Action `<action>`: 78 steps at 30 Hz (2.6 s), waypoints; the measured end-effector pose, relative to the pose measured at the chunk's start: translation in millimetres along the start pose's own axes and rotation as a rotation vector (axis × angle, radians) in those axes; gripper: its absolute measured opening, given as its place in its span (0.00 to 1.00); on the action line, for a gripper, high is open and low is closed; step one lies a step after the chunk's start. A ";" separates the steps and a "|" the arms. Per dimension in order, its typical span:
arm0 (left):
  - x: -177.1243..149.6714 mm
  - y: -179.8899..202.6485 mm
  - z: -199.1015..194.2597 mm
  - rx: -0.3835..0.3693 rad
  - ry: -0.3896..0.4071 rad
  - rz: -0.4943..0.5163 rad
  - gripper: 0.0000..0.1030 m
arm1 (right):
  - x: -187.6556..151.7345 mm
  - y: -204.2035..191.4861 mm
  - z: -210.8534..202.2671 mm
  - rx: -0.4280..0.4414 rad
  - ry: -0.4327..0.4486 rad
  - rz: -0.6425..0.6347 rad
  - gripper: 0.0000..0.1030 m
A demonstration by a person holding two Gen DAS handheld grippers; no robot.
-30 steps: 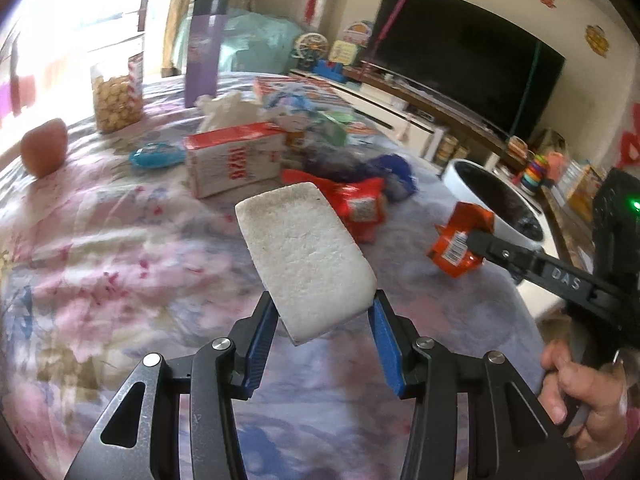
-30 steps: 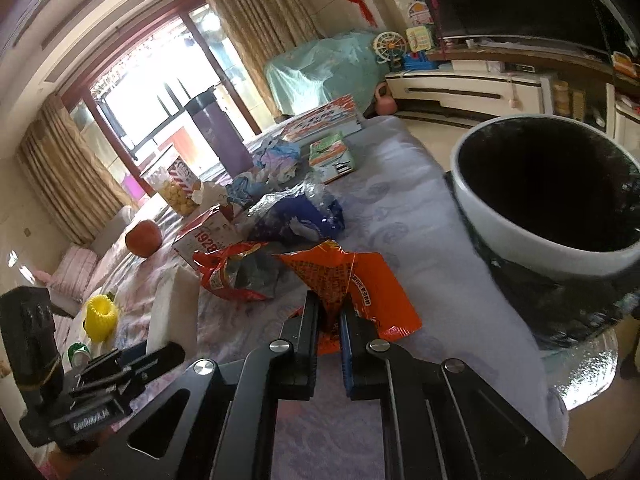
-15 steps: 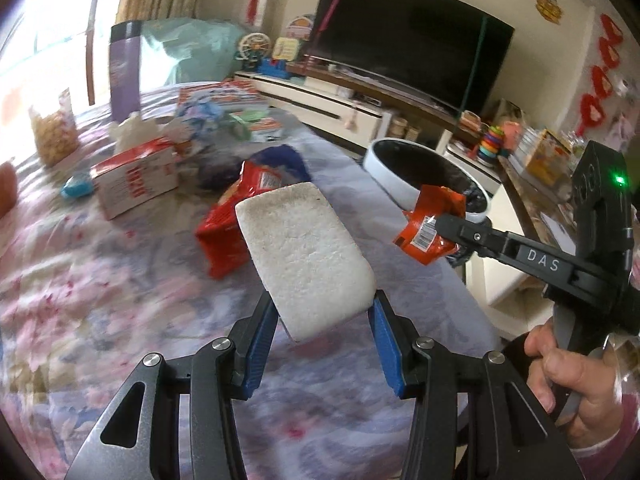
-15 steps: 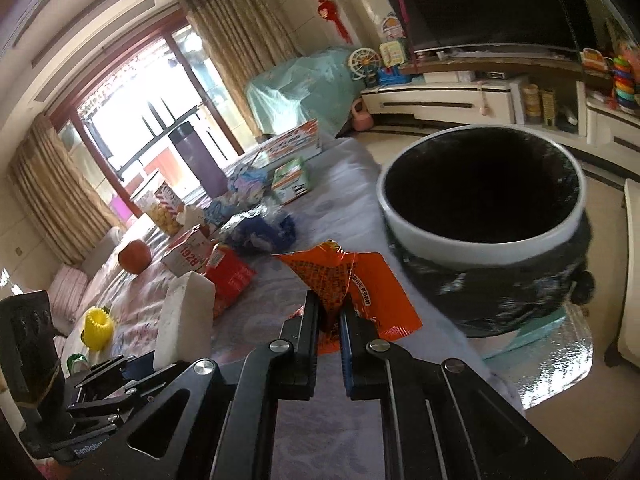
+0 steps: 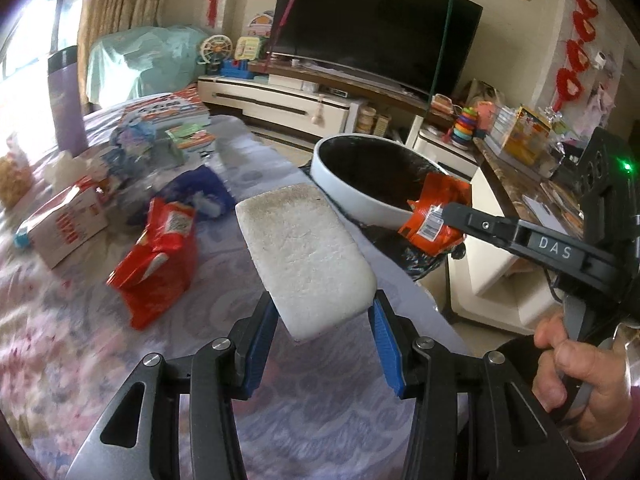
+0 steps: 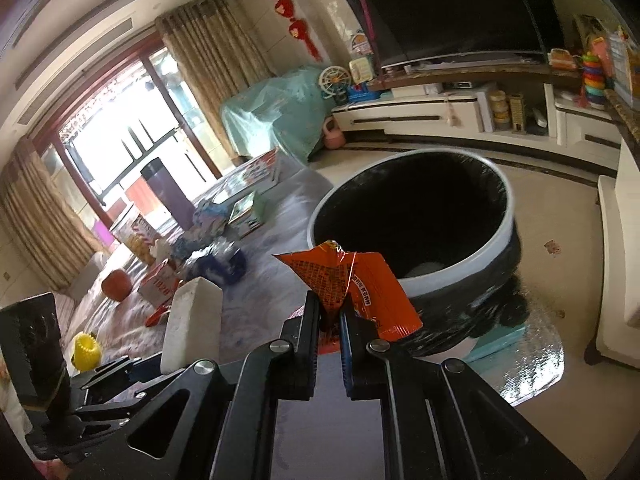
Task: Collect trash
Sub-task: 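Carry the sponge block and orange bag over the bin and release both, then move both open tools back toward the table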
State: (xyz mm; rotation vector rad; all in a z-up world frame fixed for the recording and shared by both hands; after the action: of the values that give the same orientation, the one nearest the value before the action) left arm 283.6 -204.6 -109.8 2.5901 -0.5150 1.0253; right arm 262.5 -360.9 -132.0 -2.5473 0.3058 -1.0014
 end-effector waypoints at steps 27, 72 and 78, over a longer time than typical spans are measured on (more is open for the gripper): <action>78.8 37.8 81.5 -0.042 -0.024 0.110 0.45 | 62.7 60.8 17.5 -0.062 0.009 0.056 0.09; 59.9 42.4 76.2 -0.035 -0.019 0.007 0.62 | 67.2 56.2 14.4 -0.076 0.022 0.061 0.77; 24.4 30.4 43.2 -0.032 -0.016 -0.021 0.62 | 44.1 34.1 11.9 -0.058 0.016 0.046 0.80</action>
State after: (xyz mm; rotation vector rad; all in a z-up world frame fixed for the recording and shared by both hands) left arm 312.5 -254.3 -118.2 2.5727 -0.5033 0.9819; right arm 300.4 -403.1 -127.8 -2.5720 0.4019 -1.0106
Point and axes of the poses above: each gripper's, at about its wrist camera, not at the fingertips, and z roughly the way its jaws point, y to its right, x to its top, the point moved 10 cm from there along z, roughly the way its jaws point, and after that the axes turned 5 degrees about z, right-handed, at the moved point
